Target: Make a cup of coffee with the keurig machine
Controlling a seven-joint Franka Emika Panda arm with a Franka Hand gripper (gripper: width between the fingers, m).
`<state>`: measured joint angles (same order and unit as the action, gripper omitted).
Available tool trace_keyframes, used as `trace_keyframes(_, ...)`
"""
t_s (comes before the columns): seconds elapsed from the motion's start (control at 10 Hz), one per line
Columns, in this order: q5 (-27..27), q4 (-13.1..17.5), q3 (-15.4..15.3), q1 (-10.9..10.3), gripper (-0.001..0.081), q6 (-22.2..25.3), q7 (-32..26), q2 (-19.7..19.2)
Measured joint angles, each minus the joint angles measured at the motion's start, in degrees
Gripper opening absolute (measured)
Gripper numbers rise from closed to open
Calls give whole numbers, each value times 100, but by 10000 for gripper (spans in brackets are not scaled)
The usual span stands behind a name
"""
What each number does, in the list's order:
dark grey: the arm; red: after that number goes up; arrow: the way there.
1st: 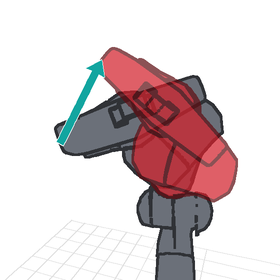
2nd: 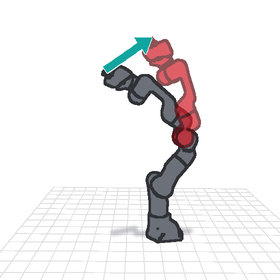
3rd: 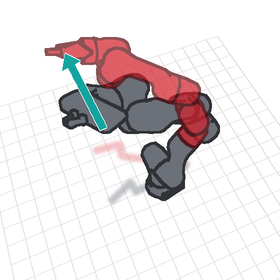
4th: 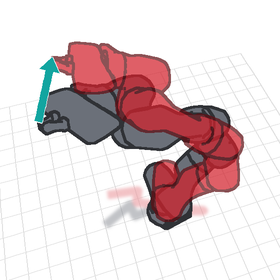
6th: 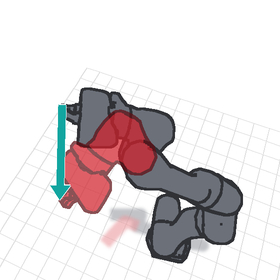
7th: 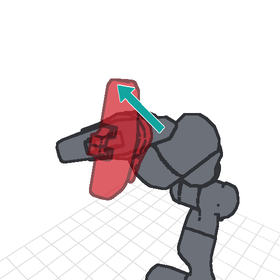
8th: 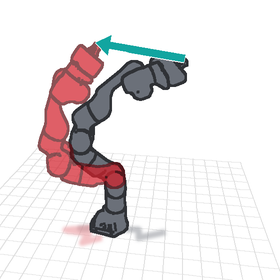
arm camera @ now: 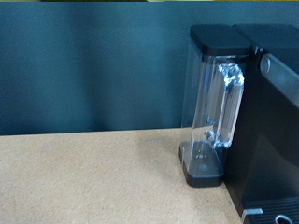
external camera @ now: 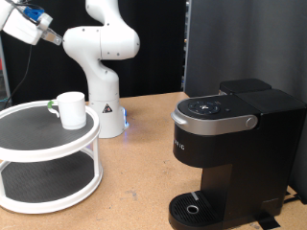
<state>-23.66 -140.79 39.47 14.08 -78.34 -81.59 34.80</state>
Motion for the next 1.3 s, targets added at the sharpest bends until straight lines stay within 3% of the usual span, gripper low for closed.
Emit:
trace_keyframes(0.5, 50, -14, 108, 329, 2, -252, 28, 23)
trace_keyframes(1.3, 198, -109, 68, 334, 2, -375, 33, -117)
